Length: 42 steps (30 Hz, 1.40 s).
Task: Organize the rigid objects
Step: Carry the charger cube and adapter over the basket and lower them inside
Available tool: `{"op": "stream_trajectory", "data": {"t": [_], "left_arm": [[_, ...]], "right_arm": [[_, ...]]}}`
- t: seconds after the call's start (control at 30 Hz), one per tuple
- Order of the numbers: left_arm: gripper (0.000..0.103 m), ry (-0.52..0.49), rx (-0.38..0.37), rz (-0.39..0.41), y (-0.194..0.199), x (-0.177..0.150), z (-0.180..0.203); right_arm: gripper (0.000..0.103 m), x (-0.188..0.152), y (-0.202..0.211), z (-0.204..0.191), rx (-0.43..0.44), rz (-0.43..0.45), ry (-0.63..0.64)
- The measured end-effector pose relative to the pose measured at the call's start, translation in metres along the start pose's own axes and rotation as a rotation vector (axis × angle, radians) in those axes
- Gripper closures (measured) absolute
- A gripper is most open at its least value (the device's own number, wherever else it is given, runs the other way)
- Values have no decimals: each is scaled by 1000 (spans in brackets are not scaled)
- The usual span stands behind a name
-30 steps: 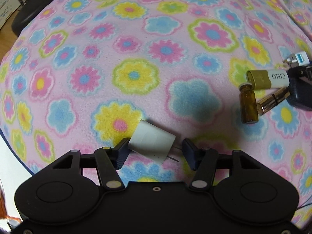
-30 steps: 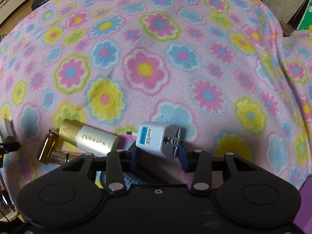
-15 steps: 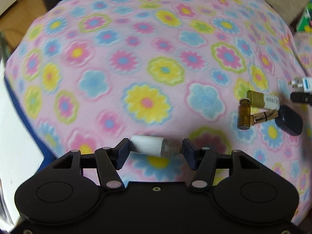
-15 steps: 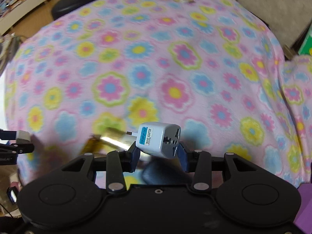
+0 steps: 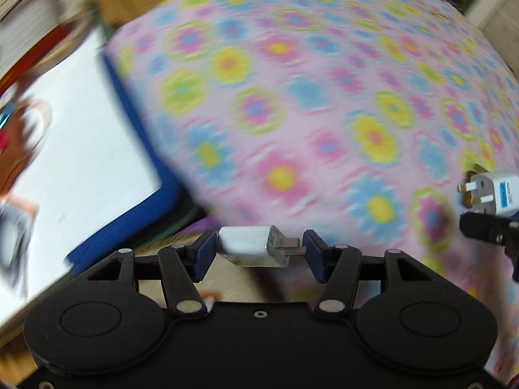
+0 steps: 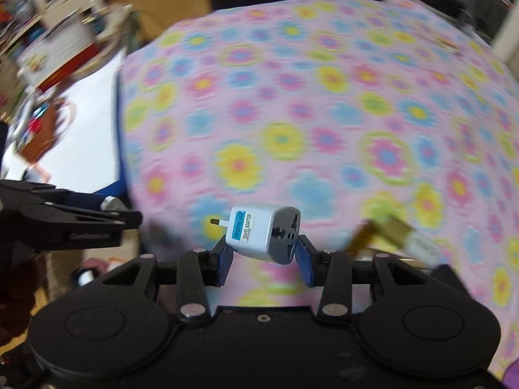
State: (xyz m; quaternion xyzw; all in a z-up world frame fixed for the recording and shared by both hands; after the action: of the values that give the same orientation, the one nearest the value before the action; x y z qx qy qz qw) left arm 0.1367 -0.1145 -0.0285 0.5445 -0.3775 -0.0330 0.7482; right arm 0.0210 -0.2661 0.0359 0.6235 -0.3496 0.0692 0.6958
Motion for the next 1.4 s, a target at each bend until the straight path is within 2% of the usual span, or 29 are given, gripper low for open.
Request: {"op": "stream_trajectory", "data": {"t": [0.2, 0.37, 0.53, 0.7, 0.77, 0.87, 0.93, 1.03, 1.07, 1.1, 1.13, 1.4], "left_arm": [[48, 209, 160, -15, 28, -39, -80], [48, 339, 234, -13, 33, -62, -118], [48, 378, 249, -52, 21, -80, -135], [48, 299, 384, -63, 22, -89, -151], [48, 316, 361, -80, 19, -93, -154], [48, 361, 284, -112, 14, -97, -154], [47, 364, 267, -137, 10, -101, -150], [45, 347, 283, -147, 10, -103, -148], [41, 342, 291, -142, 11, -102, -147], [32, 339, 299, -137, 13, -101, -147], [27, 339, 305, -130, 14, -100, -148], [27, 352, 293, -149, 12, -103, -149]], "right_arm": [[62, -12, -13, -95, 130, -45, 55], [62, -36, -31, -155, 186, -115, 83], [62, -59, -53, -182, 192, -178, 91], [62, -75, -70, -188, 174, -215, 88], [62, -78, -76, -187, 158, -222, 85], [62, -82, -86, -189, 146, -235, 79], [62, -85, -91, -191, 147, -248, 70], [61, -88, -98, -192, 146, -266, 62], [60, -89, -99, -194, 147, -271, 61], [58, -89, -99, -195, 147, -270, 61], [56, -89, -99, -196, 148, -269, 66], [51, -87, -95, -199, 153, -259, 77]]}}
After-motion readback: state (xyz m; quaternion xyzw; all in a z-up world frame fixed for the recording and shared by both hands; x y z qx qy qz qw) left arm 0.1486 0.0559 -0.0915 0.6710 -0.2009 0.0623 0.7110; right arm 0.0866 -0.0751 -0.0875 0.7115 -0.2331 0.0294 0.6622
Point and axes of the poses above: each gripper's, at about its wrist camera, not at the fingertips, and y roughly against the way its jaws point, z to its right, x to its top, the point moved 8 cm from there along -y, roughly the way its jaws point, and after that the axes turned 15 degrees about z, right-handed, at the moved point
